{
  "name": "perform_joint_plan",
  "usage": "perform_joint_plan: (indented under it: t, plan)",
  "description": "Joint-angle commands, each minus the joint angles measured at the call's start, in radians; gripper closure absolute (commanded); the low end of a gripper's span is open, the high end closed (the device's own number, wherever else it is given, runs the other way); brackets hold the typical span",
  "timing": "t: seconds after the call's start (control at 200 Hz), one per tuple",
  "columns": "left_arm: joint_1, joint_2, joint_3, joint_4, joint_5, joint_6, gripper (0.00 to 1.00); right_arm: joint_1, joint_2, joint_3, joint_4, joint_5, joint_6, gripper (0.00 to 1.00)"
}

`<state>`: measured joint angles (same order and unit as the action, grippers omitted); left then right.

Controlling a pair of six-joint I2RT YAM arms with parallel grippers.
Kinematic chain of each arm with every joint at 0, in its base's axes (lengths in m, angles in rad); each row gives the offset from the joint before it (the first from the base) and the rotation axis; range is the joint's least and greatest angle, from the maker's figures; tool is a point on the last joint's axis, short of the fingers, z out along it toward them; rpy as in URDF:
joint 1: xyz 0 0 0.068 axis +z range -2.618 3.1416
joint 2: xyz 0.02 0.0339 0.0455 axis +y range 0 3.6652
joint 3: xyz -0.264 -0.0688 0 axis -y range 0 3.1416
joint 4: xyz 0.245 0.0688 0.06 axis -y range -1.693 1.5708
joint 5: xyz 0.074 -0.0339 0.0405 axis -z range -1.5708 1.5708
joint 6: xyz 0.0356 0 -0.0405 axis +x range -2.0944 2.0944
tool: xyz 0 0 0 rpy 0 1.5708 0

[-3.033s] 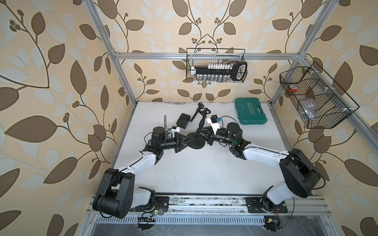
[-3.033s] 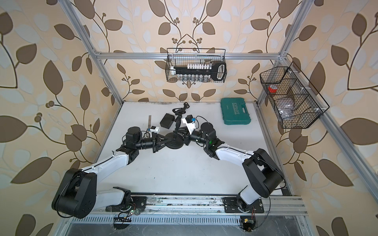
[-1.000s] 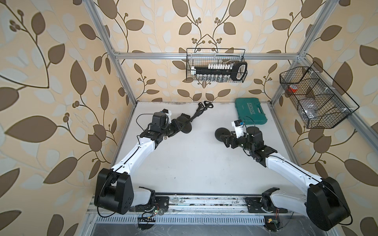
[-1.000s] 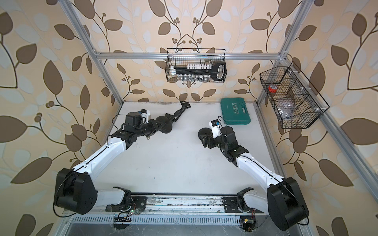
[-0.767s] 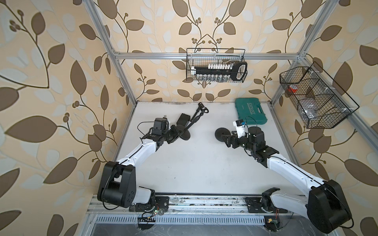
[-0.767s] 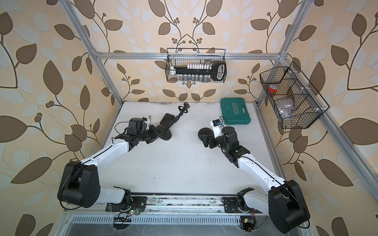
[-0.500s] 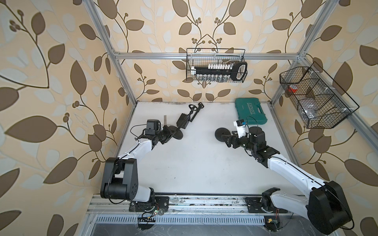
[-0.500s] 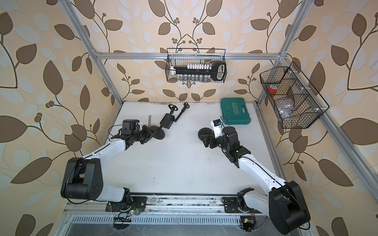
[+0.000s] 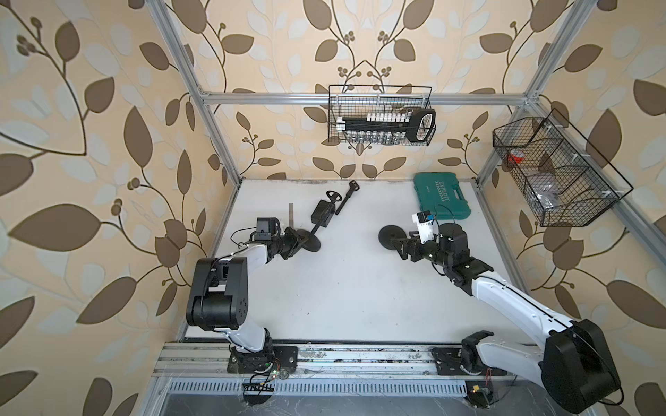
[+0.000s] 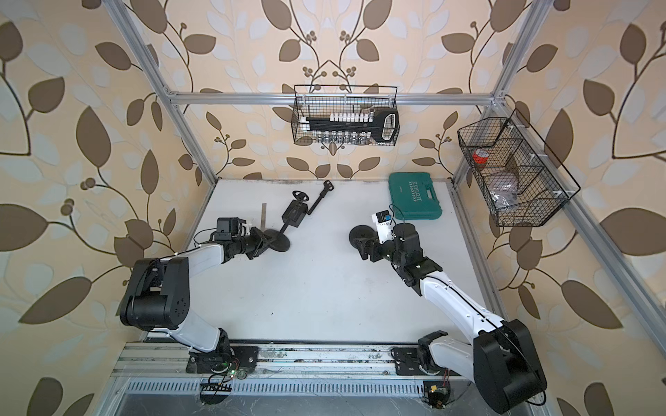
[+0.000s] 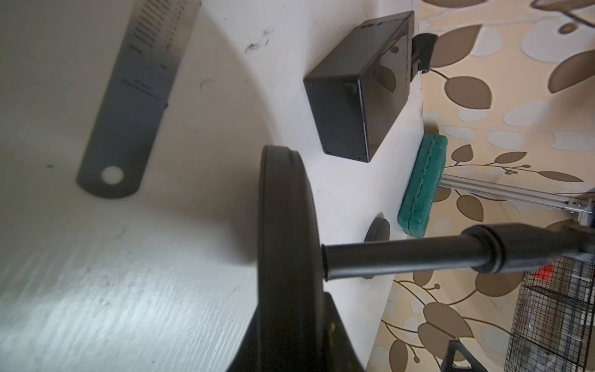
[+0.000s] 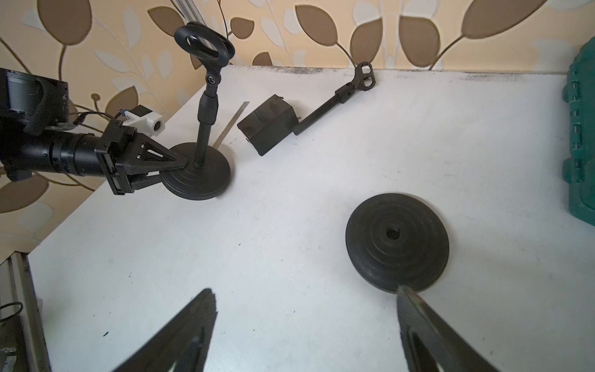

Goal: Assemble a microphone stand
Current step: Place the microphone stand at the center of the board.

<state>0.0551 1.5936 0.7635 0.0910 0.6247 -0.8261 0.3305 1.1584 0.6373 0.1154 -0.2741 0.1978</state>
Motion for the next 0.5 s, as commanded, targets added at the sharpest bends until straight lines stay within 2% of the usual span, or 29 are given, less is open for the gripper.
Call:
perform_joint_plan:
  t: [0.0,0.2,0.495]
  plan:
    - [0.019,-0.007,-0.005,0.027,0.031,0.04,0.73,-0.004,-0.017,-0.014,-0.005,-0.017,0.008,0.12]
    - [0.03,-0.034,-0.023,-0.043,-0.009,0.063,0.61,-0.006,-0.019,-0.014,-0.006,-0.022,0.008,0.12]
    - [0.054,-0.087,-0.055,-0.144,-0.092,0.114,0.59,-0.008,-0.032,-0.016,-0.007,-0.024,0.008,0.12]
